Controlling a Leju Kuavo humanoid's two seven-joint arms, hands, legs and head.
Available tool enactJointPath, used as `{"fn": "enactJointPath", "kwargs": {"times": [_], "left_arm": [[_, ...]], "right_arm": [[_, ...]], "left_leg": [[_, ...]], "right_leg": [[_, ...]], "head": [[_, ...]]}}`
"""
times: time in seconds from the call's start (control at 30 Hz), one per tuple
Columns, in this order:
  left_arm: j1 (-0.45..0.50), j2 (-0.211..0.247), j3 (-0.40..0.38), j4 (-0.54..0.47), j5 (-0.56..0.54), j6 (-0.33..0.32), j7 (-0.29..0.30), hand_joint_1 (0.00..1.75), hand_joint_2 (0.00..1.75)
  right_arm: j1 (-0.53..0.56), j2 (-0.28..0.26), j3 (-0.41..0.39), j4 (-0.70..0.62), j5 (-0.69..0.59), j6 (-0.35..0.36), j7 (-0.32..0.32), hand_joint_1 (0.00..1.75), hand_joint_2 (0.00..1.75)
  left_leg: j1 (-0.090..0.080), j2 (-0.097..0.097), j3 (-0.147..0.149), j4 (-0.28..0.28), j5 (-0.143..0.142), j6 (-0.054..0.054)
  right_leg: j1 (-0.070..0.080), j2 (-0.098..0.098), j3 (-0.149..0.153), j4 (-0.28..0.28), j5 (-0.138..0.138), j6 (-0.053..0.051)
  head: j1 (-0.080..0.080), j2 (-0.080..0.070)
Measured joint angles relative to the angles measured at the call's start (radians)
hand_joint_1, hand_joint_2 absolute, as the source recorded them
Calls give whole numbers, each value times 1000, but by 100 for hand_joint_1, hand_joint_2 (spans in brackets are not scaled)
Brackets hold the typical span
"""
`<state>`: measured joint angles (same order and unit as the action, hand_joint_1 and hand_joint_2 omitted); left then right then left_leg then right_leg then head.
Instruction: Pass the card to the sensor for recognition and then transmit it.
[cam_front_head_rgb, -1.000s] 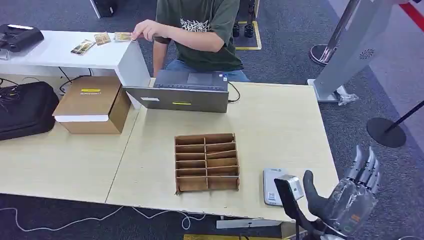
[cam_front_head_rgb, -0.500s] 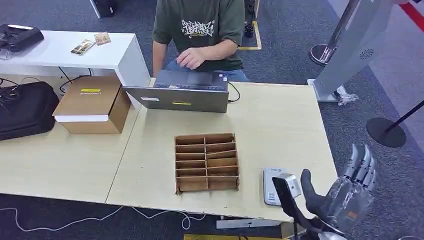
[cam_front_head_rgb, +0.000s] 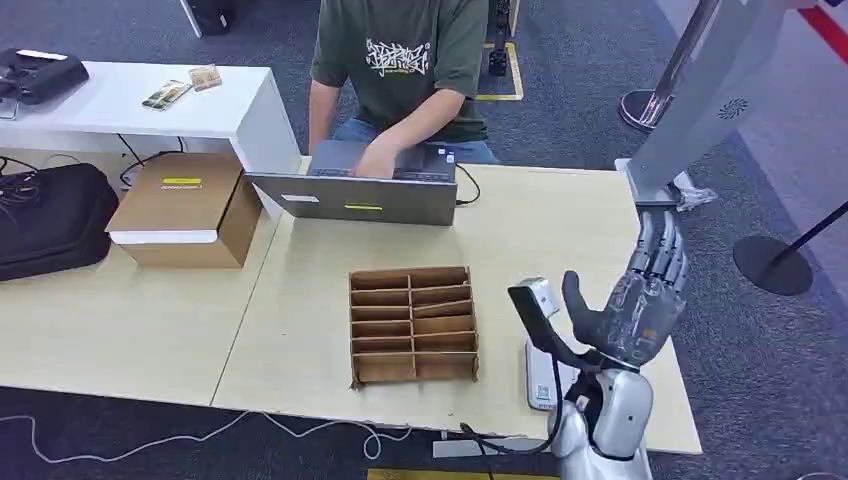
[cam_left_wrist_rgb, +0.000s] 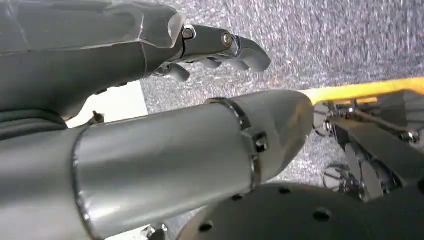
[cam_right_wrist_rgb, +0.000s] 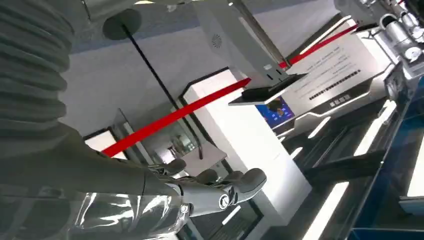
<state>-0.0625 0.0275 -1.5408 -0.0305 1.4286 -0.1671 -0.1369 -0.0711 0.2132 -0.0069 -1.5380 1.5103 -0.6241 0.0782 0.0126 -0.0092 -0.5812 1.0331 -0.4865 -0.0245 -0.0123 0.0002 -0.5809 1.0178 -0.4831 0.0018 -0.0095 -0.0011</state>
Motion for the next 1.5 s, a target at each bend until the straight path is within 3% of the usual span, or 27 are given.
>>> {"fn": "enactJointPath", "kwargs": {"times": [0.17,0.3,0.6,0.77,0.93,1.0,1.1,1.17,1.2,1.33,1.5], "left_arm": [[-5,8,0,0,-7,1,10,0,0],[-5,9,0,0,0,1,11,0,0],[-3,9,0,0,34,-3,12,0,0],[0,8,0,0,39,-3,12,0,0],[1,7,0,0,45,-3,12,0,0],[1,7,0,0,45,-3,12,0,0],[1,8,0,0,27,-3,12,0,0],[-3,14,0,-1,0,-3,13,0,0],[-7,17,0,-2,-15,-3,14,0,0],[-17,33,0,-10,-57,-3,29,0,0],[-16,41,0,-18,-71,-4,31,0,0]], "right_arm": [[-84,-17,4,96,33,-6,2,0,175],[-90,-22,14,115,48,-22,24,0,175],[43,-52,35,20,63,-19,119,0,175],[127,-74,35,-66,63,2,138,0,175],[136,-97,36,-89,63,9,142,0,175],[119,-135,50,-86,63,21,183,0,175],[36,-245,131,-64,63,64,370,0,175],[-91,-353,267,-8,63,90,562,0,175],[-144,-400,340,16,64,92,593,0,175],[-331,-494,543,184,63,84,616,0,175],[-455,-533,675,333,63,64,620,0,175]], "left_leg": [[0,0,0,0,0,0],[0,0,0,0,0,0],[0,-1,-1,0,-1,1],[0,0,-1,0,-1,1],[0,1,-1,0,-1,1],[0,1,-1,0,-1,1],[-1,2,-3,0,-1,1],[-2,6,-1,0,1,1],[-1,7,-1,0,2,3],[-1,5,-1,1,4,2],[0,1,-3,1,5,2]], "right_leg": [[0,0,0,0,0,0],[0,0,0,0,0,0],[0,0,-1,-1,-1,1],[0,0,-1,-1,-1,1],[0,1,-1,-1,-1,1],[0,1,0,0,0,1],[0,1,0,0,1,1],[-1,5,-3,0,5,1],[-1,6,-2,-1,5,1],[-1,4,-2,-1,6,2],[-1,2,-3,0,6,1]], "head": [[0,0],[0,0],[0,0],[0,0],[0,0],[-1,0],[0,0],[0,0],[-1,0],[2,0],[2,0]]}}
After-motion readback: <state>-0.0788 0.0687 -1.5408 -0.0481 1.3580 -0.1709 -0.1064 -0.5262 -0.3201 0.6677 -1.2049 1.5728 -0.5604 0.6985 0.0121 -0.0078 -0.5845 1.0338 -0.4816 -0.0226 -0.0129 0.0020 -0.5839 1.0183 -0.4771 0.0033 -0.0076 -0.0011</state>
